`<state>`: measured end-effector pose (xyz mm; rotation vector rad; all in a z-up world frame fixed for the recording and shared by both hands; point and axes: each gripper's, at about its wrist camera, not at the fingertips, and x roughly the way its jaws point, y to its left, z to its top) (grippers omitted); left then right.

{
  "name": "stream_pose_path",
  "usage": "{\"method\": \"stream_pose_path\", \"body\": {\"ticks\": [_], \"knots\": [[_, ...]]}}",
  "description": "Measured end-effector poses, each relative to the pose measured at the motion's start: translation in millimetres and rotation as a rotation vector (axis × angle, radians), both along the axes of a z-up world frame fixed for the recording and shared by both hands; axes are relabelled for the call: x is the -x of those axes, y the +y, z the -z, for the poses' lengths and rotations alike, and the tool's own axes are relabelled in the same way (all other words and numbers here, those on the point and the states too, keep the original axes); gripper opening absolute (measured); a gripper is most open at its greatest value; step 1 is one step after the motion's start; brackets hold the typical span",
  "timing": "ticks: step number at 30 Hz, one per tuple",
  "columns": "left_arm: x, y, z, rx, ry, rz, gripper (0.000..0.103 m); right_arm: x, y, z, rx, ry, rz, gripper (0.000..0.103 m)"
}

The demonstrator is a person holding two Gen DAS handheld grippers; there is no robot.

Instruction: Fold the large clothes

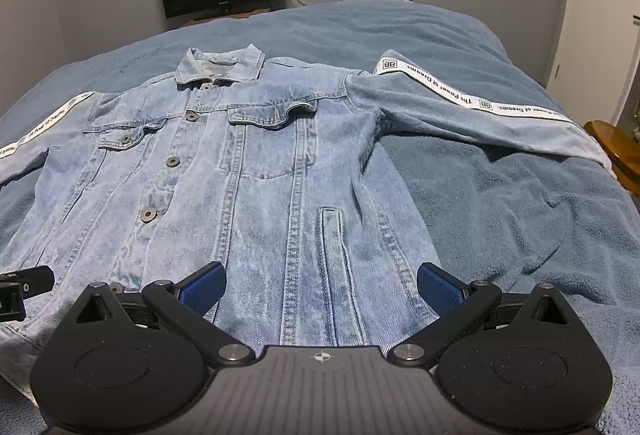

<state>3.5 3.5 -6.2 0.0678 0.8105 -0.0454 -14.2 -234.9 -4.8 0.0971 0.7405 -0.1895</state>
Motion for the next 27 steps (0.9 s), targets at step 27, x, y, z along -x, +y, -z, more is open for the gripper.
{"method": "stream_pose_path", "body": {"ticks": [27], "knots": [[-1.5,2.3,4.3,-0.007,0.016,-0.013,0.103,-0.1,-2.1,1.7,0.005,0.017,0.003,0.103]]}}
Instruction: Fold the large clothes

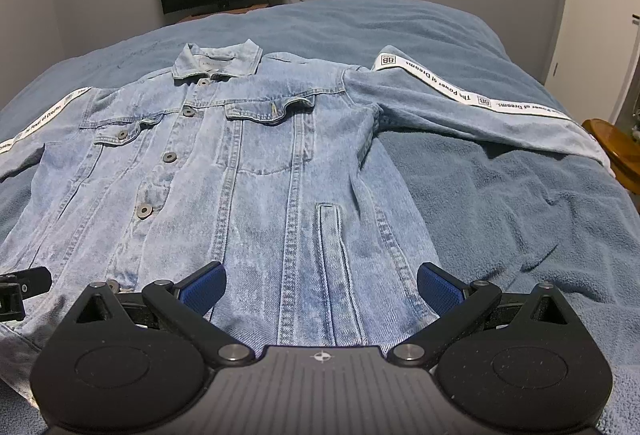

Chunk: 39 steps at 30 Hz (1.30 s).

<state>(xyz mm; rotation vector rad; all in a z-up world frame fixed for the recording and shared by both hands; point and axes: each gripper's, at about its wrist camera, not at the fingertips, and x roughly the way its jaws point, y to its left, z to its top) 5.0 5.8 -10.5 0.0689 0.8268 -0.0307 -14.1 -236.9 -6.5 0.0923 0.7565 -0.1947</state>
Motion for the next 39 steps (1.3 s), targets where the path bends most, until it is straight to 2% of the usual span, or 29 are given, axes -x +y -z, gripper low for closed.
{"method": "stream_pose_path", "body": {"ticks": [22,26,30,32,35,37,39], "knots": [[0.1,-3.7,-1.1,-0.021,-0.004,0.004,0.103,-1.9,0.3,-0.6,-0.005,0.014,0.005,0.103],[-4.5,-6.9,-13.2,-0.026,-0.023,-0.001,0.103,-2.8,-4.3,-5.2,-0.037,0.008,0.015,0.103],[-22.1,-17.4,-43.3,-0.042,-0.109,0.027,0.103,-4.7,-30.0,-29.7,-0.116,-0.116,0.049,0.103],[-38.4,-20.9,-60.3,-0.023,-0.156,0.015,0.103,-9.1,-52.6,-46.8,-0.143,-0.193,0.106,0.103],[-71.8,-23.4,-73.2,0.027,-0.168,-0.009,0.103,-20.8,-92.5,-61.6,-0.131,-0.287,0.241,0.103],[-94.9,-23.5,-69.7,0.055,-0.150,-0.029,0.103,-35.9,-120.2,-60.1,-0.098,-0.255,0.276,0.103],[-114.4,-22.3,-55.0,0.070,-0.117,-0.058,0.103,-50.3,-152.9,-52.2,-0.134,-0.205,0.310,0.103]]}}
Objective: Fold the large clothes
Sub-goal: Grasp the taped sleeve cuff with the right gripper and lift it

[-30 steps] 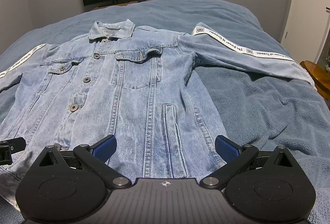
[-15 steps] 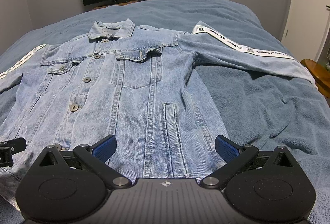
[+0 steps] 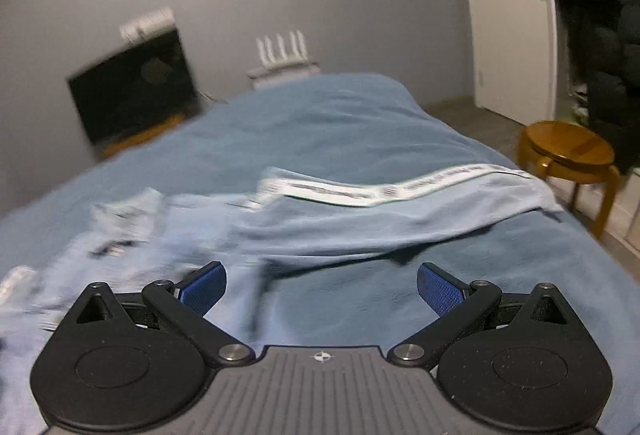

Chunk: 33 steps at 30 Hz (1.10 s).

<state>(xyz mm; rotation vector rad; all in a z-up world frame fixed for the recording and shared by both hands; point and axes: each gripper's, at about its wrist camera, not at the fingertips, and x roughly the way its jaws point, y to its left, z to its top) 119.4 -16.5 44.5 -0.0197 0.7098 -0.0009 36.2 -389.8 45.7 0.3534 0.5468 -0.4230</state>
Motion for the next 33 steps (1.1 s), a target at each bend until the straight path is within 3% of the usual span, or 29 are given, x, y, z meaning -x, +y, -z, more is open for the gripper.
{"method": "stream_pose_path", "body": {"ticks": [4,7,9,12,14,16,19,24,28,33], "knots": [[-12.8,5.6,43.4,0.001,0.068,-0.019,0.103,-15.8,-78.5,25.0,-0.270,-0.011,0.089,0.103],[-16.9,0.9,73.0,-0.075,0.104,0.035,0.103,-19.2,-121.5,46.0,-0.404,-0.068,0.167,0.103],[-20.4,-6.8,85.1,-0.141,0.117,0.068,0.103,-21.6,-137.7,58.1,-0.412,-0.089,0.204,0.101],[-27.7,-13.6,97.9,-0.163,0.140,0.118,0.103,-28.8,-155.2,75.1,-0.424,-0.100,0.253,0.093],[-33.1,-15.8,106.7,-0.154,0.154,0.133,0.103,-33.7,-163.5,89.4,-0.447,-0.089,0.283,0.081],[-35.9,-14.8,112.5,-0.141,0.150,0.121,0.103,-36.7,-170.5,102.1,-0.476,-0.081,0.327,0.061],[-39.8,-9.1,116.6,-0.096,0.150,0.110,0.103,-37.8,-186.1,118.1,-0.512,-0.127,0.368,0.048],[-45.7,0.0,124.5,-0.024,0.165,0.102,0.103,-35.6,-207.8,128.3,-0.540,-0.281,0.403,0.043],[-46.1,-1.7,127.6,-0.033,0.165,0.101,0.103,-26.1,-220.7,133.6,-0.511,-0.400,0.441,0.036],[-46.5,-1.4,130.5,-0.031,0.165,0.101,0.103,-14.0,-243.1,132.9,-0.487,-0.483,0.485,0.034]]}}
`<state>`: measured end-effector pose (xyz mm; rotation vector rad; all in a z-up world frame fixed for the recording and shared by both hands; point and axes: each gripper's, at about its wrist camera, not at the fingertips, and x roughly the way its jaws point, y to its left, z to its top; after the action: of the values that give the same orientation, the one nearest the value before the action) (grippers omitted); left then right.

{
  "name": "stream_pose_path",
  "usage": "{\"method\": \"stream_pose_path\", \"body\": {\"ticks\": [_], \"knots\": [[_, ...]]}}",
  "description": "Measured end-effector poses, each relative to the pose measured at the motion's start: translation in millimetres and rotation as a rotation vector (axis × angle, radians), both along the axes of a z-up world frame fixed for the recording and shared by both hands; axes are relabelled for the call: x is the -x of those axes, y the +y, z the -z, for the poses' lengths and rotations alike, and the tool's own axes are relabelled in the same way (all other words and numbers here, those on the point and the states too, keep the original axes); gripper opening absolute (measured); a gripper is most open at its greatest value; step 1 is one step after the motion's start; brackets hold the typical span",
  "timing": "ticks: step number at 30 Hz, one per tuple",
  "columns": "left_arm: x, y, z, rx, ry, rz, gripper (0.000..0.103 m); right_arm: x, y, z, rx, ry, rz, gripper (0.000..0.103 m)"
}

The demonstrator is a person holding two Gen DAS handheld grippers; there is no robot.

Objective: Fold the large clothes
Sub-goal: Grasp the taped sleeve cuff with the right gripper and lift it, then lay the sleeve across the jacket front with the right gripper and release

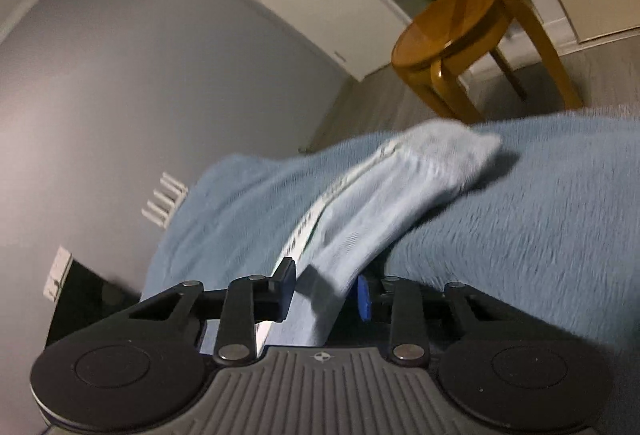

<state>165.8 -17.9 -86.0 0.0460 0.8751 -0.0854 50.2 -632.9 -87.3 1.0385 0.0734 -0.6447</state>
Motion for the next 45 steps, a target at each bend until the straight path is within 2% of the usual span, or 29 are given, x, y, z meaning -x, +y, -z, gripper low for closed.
{"method": "stream_pose_path", "body": {"ticks": [7,9,11,13,17,21,23,25,30,34,39,41,42,43,45], "knots": [[-0.1,2.9,3.2,0.026,-0.006,-0.005,0.103,4.7,-24.0,13.4,-0.056,-0.018,0.084,0.031],[-0.3,3.3,3.2,0.030,-0.005,-0.007,0.103,1.7,-21.4,6.1,-0.026,0.013,0.087,0.029],[-0.4,3.0,2.5,0.029,-0.004,-0.007,0.103,-5.3,-7.9,-11.5,0.065,0.066,0.068,0.027],[-0.6,3.0,2.0,0.029,-0.003,-0.007,0.103,-14.1,13.4,-34.3,0.195,0.100,0.028,0.016],[-1.8,2.7,-0.7,0.025,0.001,-0.005,0.103,-31.8,58.1,-73.5,0.406,0.119,-0.067,0.012],[-5.0,6.3,-7.2,0.047,0.004,-0.009,0.103,-47.7,122.5,-109.4,0.628,0.112,-0.203,0.009],[-5.5,10.4,-13.8,0.058,-0.020,-0.015,0.103,-55.1,159.7,-127.3,0.731,0.090,-0.268,0.008],[-5.1,13.7,-21.0,0.044,-0.058,-0.018,0.103,-64.2,197.1,-144.6,0.802,0.052,-0.348,0.008],[-8.2,28.1,-34.2,0.016,-0.108,-0.027,0.103,-97.8,298.2,-174.2,0.872,-0.023,-0.601,0.008],[-15.5,51.6,-42.5,0.038,-0.114,-0.070,0.103,-127.7,388.7,-165.0,0.942,-0.007,-0.840,0.008],[-24.4,82.9,-42.5,0.062,-0.101,-0.132,0.103,-154.2,496.2,-121.5,1.000,0.136,-1.082,0.007],[-27.1,92.4,-39.3,0.068,-0.083,-0.152,0.103,-166.1,514.8,-99.1,0.984,0.224,-1.127,0.011],[-28.1,95.5,-37.5,0.074,-0.073,-0.159,0.103,-163.5,526.8,-90.3,0.960,0.247,-1.140,0.019],[-28.7,97.7,-35.6,0.083,-0.064,-0.162,0.103,-163.4,530.4,-85.1,0.927,0.253,-1.142,0.031],[-29.6,100.0,-34.1,0.101,-0.059,-0.161,0.103,-146.8,531.9,-76.4,0.838,0.227,-1.148,0.036]]}}
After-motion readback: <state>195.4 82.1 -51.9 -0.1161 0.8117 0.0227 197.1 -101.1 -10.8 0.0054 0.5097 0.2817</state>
